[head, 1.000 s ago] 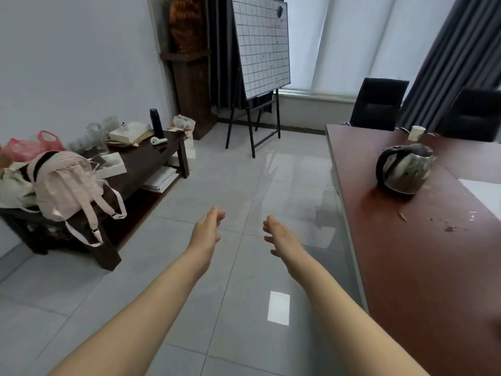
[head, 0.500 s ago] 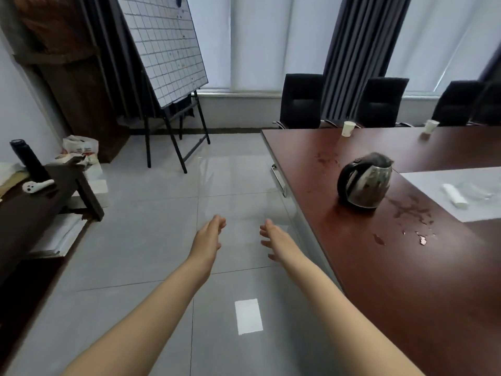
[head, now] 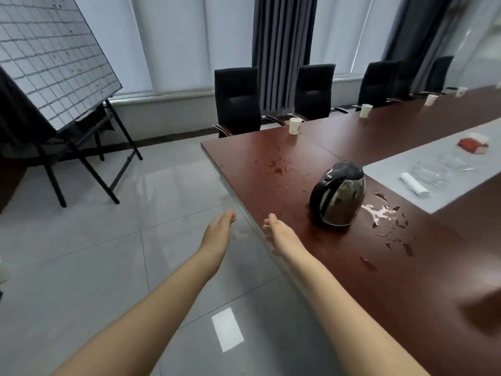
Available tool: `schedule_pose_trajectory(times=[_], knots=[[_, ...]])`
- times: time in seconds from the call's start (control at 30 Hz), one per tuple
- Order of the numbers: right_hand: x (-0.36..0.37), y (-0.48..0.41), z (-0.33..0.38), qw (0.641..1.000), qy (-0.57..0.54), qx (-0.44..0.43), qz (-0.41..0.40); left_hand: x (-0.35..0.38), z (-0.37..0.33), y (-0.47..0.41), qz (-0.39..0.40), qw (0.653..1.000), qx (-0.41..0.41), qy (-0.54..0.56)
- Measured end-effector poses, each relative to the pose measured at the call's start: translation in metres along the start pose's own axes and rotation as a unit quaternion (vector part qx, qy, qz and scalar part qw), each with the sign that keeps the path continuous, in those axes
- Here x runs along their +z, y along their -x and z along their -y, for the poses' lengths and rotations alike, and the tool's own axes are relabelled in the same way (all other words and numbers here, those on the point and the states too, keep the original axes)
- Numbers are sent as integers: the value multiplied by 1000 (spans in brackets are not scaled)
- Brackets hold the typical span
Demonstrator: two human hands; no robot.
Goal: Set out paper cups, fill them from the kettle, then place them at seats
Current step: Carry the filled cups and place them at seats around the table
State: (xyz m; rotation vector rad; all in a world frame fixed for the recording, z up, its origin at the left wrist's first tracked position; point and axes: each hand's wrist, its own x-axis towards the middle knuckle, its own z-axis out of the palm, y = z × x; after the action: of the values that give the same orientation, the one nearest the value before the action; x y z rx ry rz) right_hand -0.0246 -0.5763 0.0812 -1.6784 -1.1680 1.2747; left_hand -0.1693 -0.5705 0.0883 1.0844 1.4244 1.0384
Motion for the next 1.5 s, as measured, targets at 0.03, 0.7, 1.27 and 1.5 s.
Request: schedule_pose_trajectory(times=[0.03,0.7,1.27,1.5], knots=[[-5,-17,2,1000,-4,5,-9,8,-4,-18,14,1000,2,-5],[-130,-144,24,955,-110,77,-266,188,-44,-217,289,955,-6,-65],[-110,-180,16,864,-198,114,-448,251,-43,-262,394,909,-44,-128],[-95,-205,9,854,-242,124,-443,257,-52,-258,387,888,-38,-244]])
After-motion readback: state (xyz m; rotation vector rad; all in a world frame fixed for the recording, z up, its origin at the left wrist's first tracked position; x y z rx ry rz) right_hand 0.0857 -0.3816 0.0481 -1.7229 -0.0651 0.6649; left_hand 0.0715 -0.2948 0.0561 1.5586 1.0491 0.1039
